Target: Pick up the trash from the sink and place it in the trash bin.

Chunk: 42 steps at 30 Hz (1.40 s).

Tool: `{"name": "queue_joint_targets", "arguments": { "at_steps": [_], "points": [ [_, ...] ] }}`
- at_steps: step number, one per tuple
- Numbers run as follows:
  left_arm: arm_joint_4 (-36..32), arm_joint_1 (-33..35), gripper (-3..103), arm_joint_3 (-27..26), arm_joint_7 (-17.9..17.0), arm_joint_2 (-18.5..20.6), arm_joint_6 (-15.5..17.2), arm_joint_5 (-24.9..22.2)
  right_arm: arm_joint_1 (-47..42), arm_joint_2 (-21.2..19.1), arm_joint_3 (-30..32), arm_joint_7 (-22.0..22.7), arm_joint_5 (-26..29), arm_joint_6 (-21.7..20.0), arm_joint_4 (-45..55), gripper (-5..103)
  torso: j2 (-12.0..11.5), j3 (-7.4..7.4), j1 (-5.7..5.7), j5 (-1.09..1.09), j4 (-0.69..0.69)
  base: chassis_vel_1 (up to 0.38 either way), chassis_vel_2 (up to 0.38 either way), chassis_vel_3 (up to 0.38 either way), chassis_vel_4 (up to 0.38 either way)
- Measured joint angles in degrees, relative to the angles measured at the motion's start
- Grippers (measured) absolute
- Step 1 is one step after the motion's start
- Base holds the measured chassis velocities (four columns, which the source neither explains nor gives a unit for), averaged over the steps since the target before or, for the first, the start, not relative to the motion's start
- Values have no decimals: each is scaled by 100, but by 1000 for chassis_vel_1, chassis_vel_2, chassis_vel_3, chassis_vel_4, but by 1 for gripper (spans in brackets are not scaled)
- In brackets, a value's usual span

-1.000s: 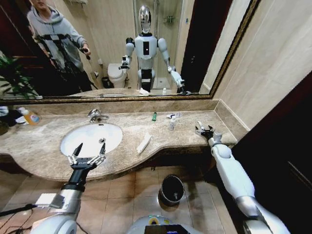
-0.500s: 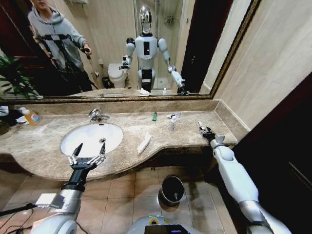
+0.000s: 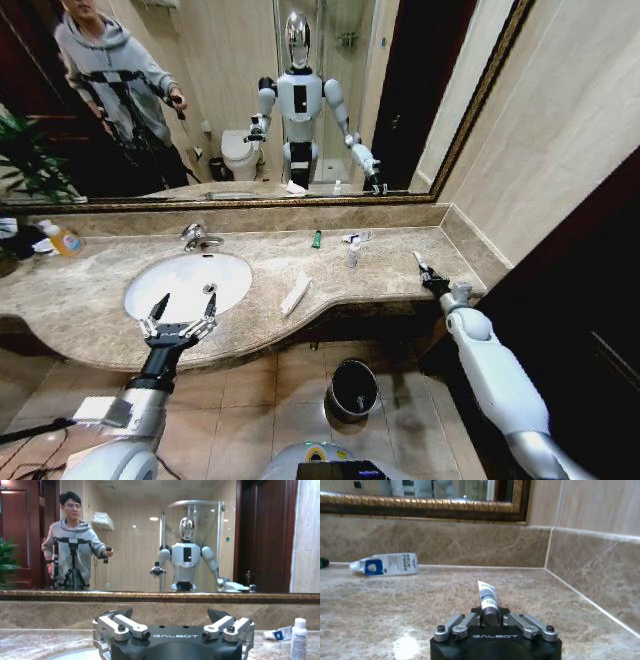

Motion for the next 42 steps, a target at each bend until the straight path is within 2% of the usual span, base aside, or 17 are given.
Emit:
{"name": "queue_joint_targets", "arguments": {
  "at_steps": [11, 14, 17, 19, 20, 28, 32, 37, 39, 42],
  "points": [
    [0, 0, 100, 1, 0, 0, 0, 0, -877, -162, 364, -32, 232, 14, 1050, 18, 0, -1, 0, -1, 1, 0, 0, 0, 0],
    [0, 0, 100, 0, 0, 0, 0, 0, -1371, -111, 554, -171, 270, 165, 1426, 18, 0, -1, 0, -4, 1, 0, 0, 0, 0],
    [0, 0, 100, 0, 0, 0, 0, 0, -2064, 90, 704, -490, 290, 736, 1753, 18, 0, -1, 0, -1, 0, 0, 0, 0, 0],
    [0, 0, 100, 0, 0, 0, 0, 0, -2193, 144, 740, -552, 263, 896, 1776, 18, 0, -1, -1, -2, 0, 0, 0, 0, 0],
    [0, 0, 100, 0, 0, 0, 0, 0, -2437, 283, 825, -632, 138, 1167, 1818, 18, 1, -1, -1, 0, 0, 0, 0, 0, 0],
    [0, 0, 100, 0, 0, 0, 0, 0, -3083, 804, 950, -677, -215, 1553, 2038, 18, 1, -1, 0, -3, 0, 0, 0, 0, 0],
    [0, 0, 100, 0, 0, 0, 0, 0, -3351, 1131, 1120, -764, -698, 1988, 1796, 18, 1, -1, 0, 0, 2, 0, 0, 0, 0],
    [0, 0, 100, 1, 0, 0, 0, 0, -3762, 1361, 1280, -860, -742, 2239, 1776, 18, 1, -1, 0, -2, 0, 0, 0, 0, 0],
    [0, 0, 100, 0, 0, 0, 0, 0, -4014, 1505, 1222, -860, -819, 2473, 1532, 18, 1, -1, 0, -2, 0, 0, 0, 0, 0],
    [0, 0, 100, 0, 0, 0, 0, 0, -4139, 1612, 1089, -860, -919, 2607, 1277, 18, 1, -1, 0, -1, 0, 0, 0, 0, 0]
  ]
}}
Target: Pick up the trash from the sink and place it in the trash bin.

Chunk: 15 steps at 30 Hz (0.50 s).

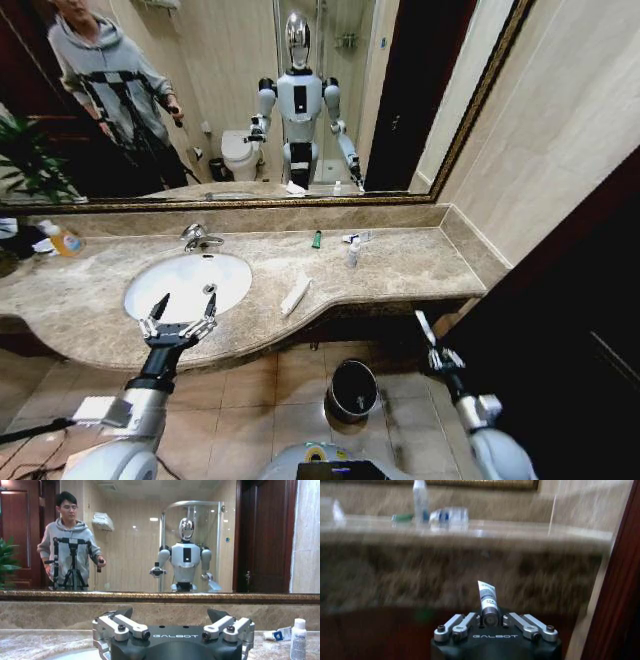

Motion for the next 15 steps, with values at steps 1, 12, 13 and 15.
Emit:
{"name": "queue_joint_targets", "arguments": {
  "at_steps": [1, 12, 13, 15],
  "points": [
    [0, 0, 100, 0, 0, 0, 0, 0, -28, 55, -62, -7, -53, 76, -115, 18, 0, 0, 0, 0, 0, 0, 0, 0, 0],
    [0, 1, 100, 0, 0, 0, 0, 0, 299, 335, -421, -109, -1014, 510, -1342, 18, 0, 1, 0, 0, 0, 0, 0, 0, 0],
    [0, 1, 100, 0, 0, 0, 0, 0, 299, 335, -421, -109, -1014, 510, -1342, 18, 0, 1, 0, 0, 0, 0, 0, 0, 0],
    [0, 0, 100, 0, 0, 0, 0, 0, 538, 348, -539, -123, -1224, 507, -1767, 18, 0, 1, 0, 0, 1, 0, 0, 0, 0]
  ]
}}
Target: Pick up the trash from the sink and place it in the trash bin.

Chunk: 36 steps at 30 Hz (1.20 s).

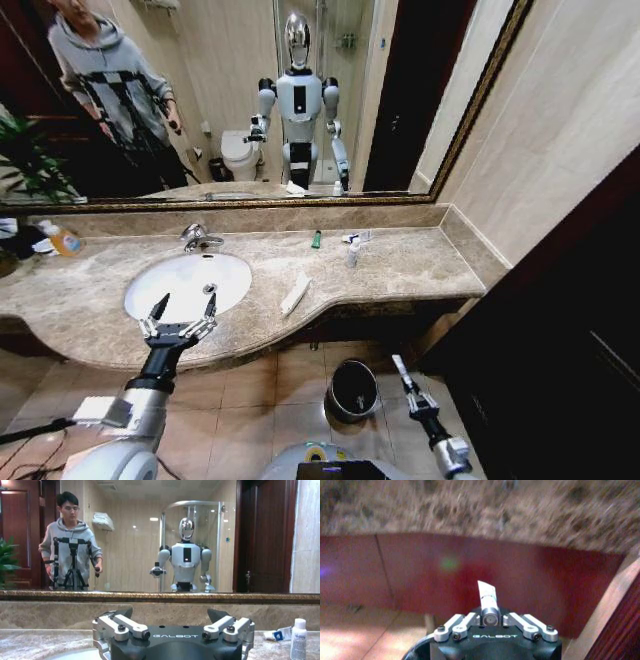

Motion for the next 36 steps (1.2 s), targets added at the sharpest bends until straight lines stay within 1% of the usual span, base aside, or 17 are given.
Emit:
{"name": "queue_joint_targets", "arguments": {
  "at_steps": [1, 5, 9, 10, 12, 17, 20, 25, 30, 36],
  "points": [
    [0, 0, 100, 0, 0, 0, 0, 0, 129, 16, -95, -1, -66, -28, -197, 18, 0, 0, 0, 0, 0, 0, 0, 0, 0],
    [0, 0, 100, 0, 0, 0, 0, 0, 293, 43, -237, 1, -213, -109, -468, 18, 0, 0, 0, 0, 0, 0, 0, 0, 0],
    [0, 0, 100, 0, 0, 0, 0, 0, 835, 186, -343, 13, -1014, -138, -1473, 18, 0, 0, 0, 1, 0, 0, 0, 0, 0],
    [0, 0, 100, 0, 0, 0, 0, 0, 835, 186, -343, 13, -1014, -138, -1473, 18, 0, 0, 0, 1, 0, 0, 0, 0, 0],
    [0, 0, 100, 0, 0, 0, 0, 0, 1013, 236, -431, 15, -1201, -309, -1729, 18, 0, 0, 0, -1, 0, 0, 0, 0, 0],
    [0, 0, 100, 0, 0, 0, 0, 0, 1264, 378, -567, 15, -1465, -435, -1944, 18, 0, 0, 0, 0, 0, 0, 0, 0, 0],
    [0, 0, 100, 0, 0, 0, 0, 0, 1595, 518, -655, 15, -1791, -501, -2287, 18, 0, 0, 0, 0, 0, 0, 0, 0, 0],
    [0, 0, 100, 0, 0, 0, 0, 0, 1946, 654, -672, 34, -2043, -469, -2691, 18, 0, 0, 0, 0, 0, 0, 0, 0, 0],
    [0, 0, 100, 0, 0, 0, 0, 0, 2198, 694, -662, 61, -2302, -408, -2947, 18, 0, 0, 0, 0, 0, 0, 0, 0, 0],
    [0, 0, 100, 0, 0, 0, 0, 0, 2269, 681, -649, 20, -2356, -382, -3007, 17, 0, 0, 0, 0, 0, 0, 0, 0, 0]
  ]
}}
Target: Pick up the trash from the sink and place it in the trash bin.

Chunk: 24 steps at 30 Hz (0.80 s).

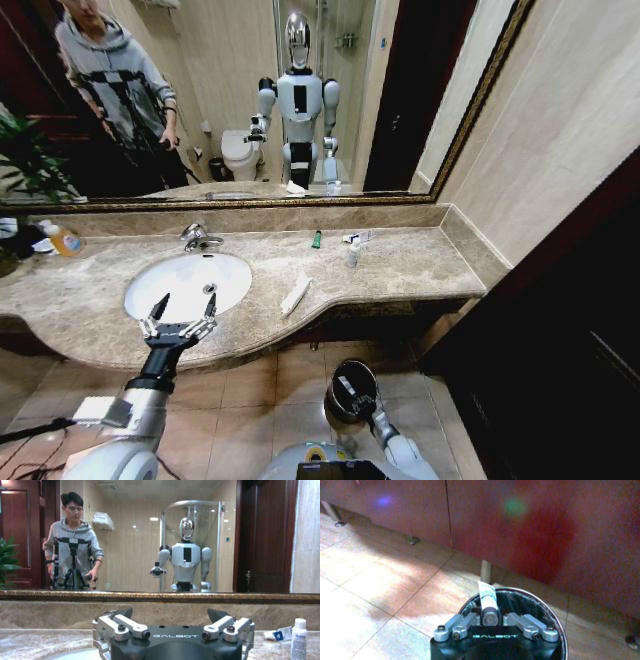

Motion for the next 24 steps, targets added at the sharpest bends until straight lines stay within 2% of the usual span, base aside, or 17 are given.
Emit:
{"name": "queue_joint_targets", "arguments": {
  "at_steps": [3, 5, 7, 8, 12, 13, 14, 17, 19, 20, 22, 24],
  "points": [
    [0, 0, 100, 0, 0, 0, 0, 0, 17, -27, 12, -5, -14, 26, -15, 32, 0, 0, 0, 0, 0, 0, 0, 0, 0],
    [0, 0, 100, 0, 0, 0, 0, 0, 17, -33, 16, -3, -8, 29, -16, 32, 0, 0, 0, 0, 0, 0, 0, 0, 0],
    [0, 0, 100, 0, 0, 0, 0, 0, 6, -52, 20, 2, 23, 33, -15, 43, 0, 0, 0, 0, 0, 0, 0, 0, 0],
    [0, 0, 100, 0, 0, 0, 0, 0, 6, -52, 20, 2, 23, 33, -15, 43, 0, 0, 0, 0, 0, 0, 0, 0, 0],
    [0, 0, 100, 0, 0, 0, 0, 0, -43, -87, 27, 3, 69, 37, 31, 65, 0, 0, 0, 0, 0, 0, 0, 0, 0],
    [0, 0, 100, 0, 0, 0, 0, 0, -43, -87, 27, 3, 69, 37, 31, 65, 0, 0, 0, 0, 0, 0, 0, 0, 0],
    [0, 0, 100, 0, 0, 0, 0, 0, -60, -92, 30, 2, 76, 39, 48, 71, 0, 0, 0, 0, 0, 0, 0, 0, 0],
    [0, 0, 100, 0, 0, 0, 0, 0, -95, -96, 37, 1, 89, 43, 80, 76, 0, 0, 0, 0, 0, 0, 0, 0, 0],
    [0, 0, 100, 0, 0, 0, 0, 0, -161, -101, 48, 9, 123, 44, 149, 86, 0, 0, 0, 1, 0, 0, 0, 0, 0],
    [0, 0, 100, 0, 0, 0, 0, 0, -161, -101, 48, 9, 123, 44, 149, 86, 0, 0, 0, 1, 0, 0, 0, 0, 0],
    [0, 0, 100, 0, 0, 0, 0, 0, -366, -146, 68, 161, 148, -208, 428, 96, 0, 0, 0, 1, 1, 0, 0, 0, 0],
    [0, 0, 100, 0, 0, 0, 0, 0, -460, -183, 71, 240, 256, -336, 557, 99, 0, 0, 0, 1, 0, 0, 0, 0, 0]
  ]
}}
